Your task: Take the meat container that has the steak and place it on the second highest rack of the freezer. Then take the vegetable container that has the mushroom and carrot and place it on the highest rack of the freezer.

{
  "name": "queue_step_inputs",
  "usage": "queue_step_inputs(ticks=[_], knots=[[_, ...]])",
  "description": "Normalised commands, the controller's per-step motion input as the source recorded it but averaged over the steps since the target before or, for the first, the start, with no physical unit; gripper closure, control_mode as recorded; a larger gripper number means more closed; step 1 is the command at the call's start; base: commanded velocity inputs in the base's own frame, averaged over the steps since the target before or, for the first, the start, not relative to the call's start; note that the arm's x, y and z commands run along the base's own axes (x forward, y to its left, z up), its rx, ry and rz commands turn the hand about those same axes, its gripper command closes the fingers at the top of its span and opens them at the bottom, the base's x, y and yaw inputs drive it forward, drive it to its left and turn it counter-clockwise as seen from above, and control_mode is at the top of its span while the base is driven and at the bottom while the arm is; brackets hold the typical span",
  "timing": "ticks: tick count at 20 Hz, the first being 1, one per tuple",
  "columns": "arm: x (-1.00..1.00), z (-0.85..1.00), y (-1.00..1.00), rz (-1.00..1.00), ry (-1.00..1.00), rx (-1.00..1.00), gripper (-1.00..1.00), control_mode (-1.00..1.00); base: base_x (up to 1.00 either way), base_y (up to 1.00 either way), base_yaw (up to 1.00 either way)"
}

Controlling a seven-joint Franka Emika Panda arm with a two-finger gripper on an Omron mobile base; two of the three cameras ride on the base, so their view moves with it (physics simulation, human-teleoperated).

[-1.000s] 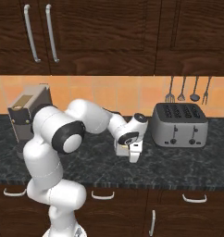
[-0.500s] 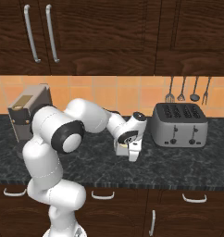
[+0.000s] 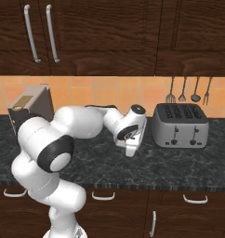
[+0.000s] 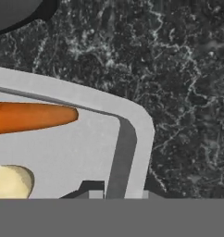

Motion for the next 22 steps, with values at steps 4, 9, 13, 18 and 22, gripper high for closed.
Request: queue_step_inputs(ticks=[4,9,13,18,22], knots=[[-0.89,0.59,0.59,-0.06,0.02,-0.12,1.0,-1.0,0.0,0.0,0.0],[-0.99,0.79,0.67,0.0,0.02,-0.12,1.0,-1.0,0.0,0.0,0.0],[-1.0,0.54,0.52,0.0,0.02,-0.11,1.0,-1.0,0.0,0.0,0.0],[-0.99,0.39,0.39,0.01,0.01,-0.14,1.0,-1.0,0.0,0.0,0.0],[-0.47,0.07,0.04,0.04,0.07,-0.02,1.0,-1.0,0.0,0.0,0.0]])
